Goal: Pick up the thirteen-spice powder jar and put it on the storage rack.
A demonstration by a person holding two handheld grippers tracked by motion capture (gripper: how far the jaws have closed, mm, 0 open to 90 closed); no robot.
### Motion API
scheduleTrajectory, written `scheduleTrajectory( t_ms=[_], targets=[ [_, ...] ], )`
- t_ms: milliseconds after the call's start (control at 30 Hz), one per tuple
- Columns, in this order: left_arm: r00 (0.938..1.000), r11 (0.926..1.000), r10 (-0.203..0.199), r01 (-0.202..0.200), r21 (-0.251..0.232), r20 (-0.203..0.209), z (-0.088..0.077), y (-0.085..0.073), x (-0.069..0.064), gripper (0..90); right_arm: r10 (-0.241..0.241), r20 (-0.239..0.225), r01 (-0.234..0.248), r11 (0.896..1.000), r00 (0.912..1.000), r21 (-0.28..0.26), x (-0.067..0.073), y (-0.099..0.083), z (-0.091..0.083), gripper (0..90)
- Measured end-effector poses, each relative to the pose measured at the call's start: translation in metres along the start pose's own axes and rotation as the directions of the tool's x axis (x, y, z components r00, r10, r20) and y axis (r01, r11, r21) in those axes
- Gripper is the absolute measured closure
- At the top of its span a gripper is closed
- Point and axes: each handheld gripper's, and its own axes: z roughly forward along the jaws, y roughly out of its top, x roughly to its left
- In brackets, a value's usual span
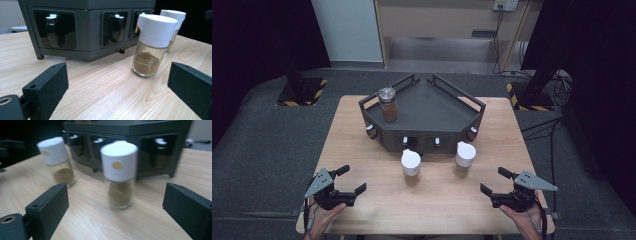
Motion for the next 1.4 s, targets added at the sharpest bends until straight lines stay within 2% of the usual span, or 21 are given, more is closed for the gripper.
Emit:
scheduleTrajectory(
  t_ms=[167, 267, 333, 500, 633, 767, 933, 1133, 1400],
  targets=[
    [1.0, 0.9999, 0.006, -0.006, 0.01, 0.0, 0.0, 0.001, -0.001, 2.1, -0.012, -0.037, 0.012, 1.0, 0.9992, 0.003, 0.003, 0.008, 0.014, 6.6],
    [1.0, 0.9999, 0.005, -0.005, 0.013, -0.002, 0.0, 0.002, -0.001, 2.1, -0.051, -0.066, 0.053, 0.998, 0.9965, 0.017, 0.007, 0.019, 0.029, 7.2],
    [1.0, 0.9999, 0.004, -0.004, 0.014, -0.003, 0.0, 0.002, -0.001, 2.1, -0.05, -0.087, 0.051, 0.999, 0.9949, 0.013, 0.008, 0.023, 0.036, 7.3],
    [1.0, 0.9998, 0.005, -0.005, 0.019, -0.001, 0.001, 0.002, -0.001, 2.2, -0.085, -0.129, 0.088, 0.996, 0.988, 0.017, 0.015, 0.036, 0.056, 7.8],
    [1.0, 0.9998, 0.006, -0.006, 0.019, 0.001, 0.001, 0.002, -0.001, 2.2, -0.084, -0.152, 0.091, 0.995, 0.9849, 0.044, 0.023, 0.048, 0.074, 7.8],
    [1.0, 0.9998, 0.009, -0.009, 0.019, 0.003, 0.001, 0.002, -0.001, 2.2, -0.098, -0.184, 0.111, 0.992, 0.978, 0.06, 0.028, 0.057, 0.09, 8.1],
    [0.9999, 0.9996, 0.013, -0.013, 0.023, 0.008, 0.002, 0.003, -0.001, 2.3, -0.095, -0.21, 0.11, 0.992, 0.973, 0.064, 0.031, 0.062, 0.107, 9.0],
    [0.9998, 0.9996, 0.014, -0.014, 0.026, 0.011, 0.002, 0.003, -0.001, 2.4, -0.113, -0.232, 0.136, 0.987, 0.966, 0.086, 0.037, 0.068, 0.126, 9.6],
    [0.9998, 0.9994, 0.016, -0.016, 0.029, 0.012, 0.003, 0.004, -0.001, 2.4, -0.113, -0.254, 0.142, 0.985, 0.9607, 0.098, 0.045, 0.071, 0.147, 9.7]
  ],
)
